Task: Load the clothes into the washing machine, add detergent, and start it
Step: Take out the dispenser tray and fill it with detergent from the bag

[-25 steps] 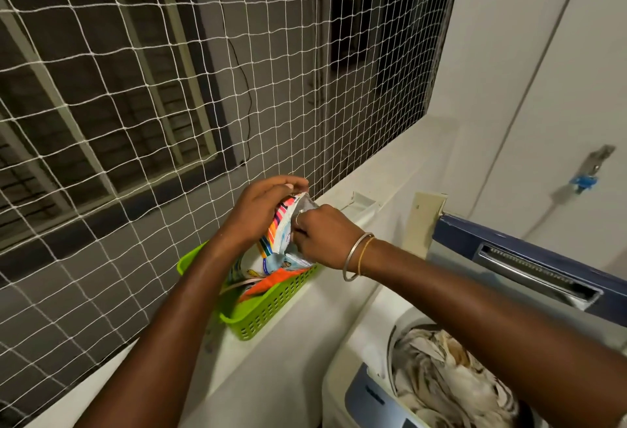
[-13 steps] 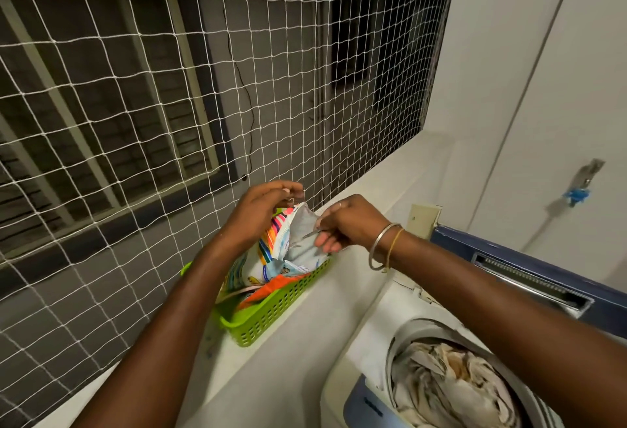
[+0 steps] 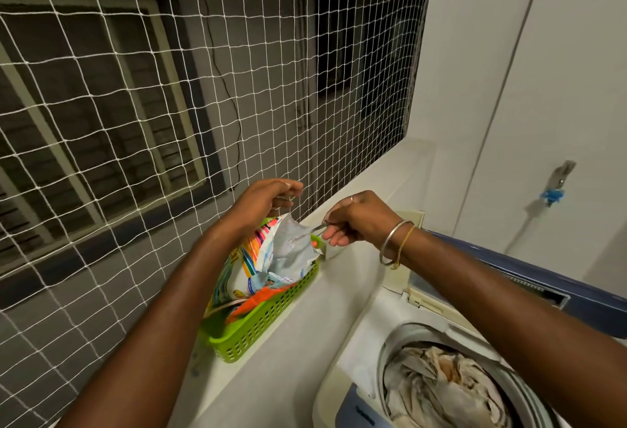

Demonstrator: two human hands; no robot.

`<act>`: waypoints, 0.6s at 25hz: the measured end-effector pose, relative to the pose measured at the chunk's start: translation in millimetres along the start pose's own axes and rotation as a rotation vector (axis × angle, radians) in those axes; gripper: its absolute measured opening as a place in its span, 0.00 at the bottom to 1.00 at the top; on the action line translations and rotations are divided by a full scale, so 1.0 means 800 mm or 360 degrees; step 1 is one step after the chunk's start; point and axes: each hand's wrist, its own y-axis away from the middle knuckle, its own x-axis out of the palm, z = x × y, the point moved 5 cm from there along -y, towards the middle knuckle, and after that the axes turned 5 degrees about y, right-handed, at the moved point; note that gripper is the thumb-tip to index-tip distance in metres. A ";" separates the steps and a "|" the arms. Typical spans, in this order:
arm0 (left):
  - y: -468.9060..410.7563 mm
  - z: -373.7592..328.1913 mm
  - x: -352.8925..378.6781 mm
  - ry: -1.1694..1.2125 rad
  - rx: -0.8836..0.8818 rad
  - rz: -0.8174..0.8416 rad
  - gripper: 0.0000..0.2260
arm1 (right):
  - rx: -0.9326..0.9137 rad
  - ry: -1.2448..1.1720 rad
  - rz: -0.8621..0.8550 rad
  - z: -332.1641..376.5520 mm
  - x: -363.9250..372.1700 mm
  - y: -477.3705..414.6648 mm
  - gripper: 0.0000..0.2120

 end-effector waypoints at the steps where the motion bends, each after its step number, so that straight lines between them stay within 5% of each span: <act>1: 0.000 -0.001 0.003 0.0011 0.0005 -0.0001 0.15 | -0.0064 0.0053 0.0042 -0.002 0.006 -0.002 0.06; 9: -0.001 0.005 0.001 0.0033 0.0022 0.0002 0.15 | -0.1022 0.1416 0.0104 0.016 0.100 -0.015 0.07; 15: 0.005 0.011 -0.015 0.0109 -0.0039 -0.0048 0.16 | -0.1106 0.1624 -0.0063 0.008 0.116 -0.018 0.08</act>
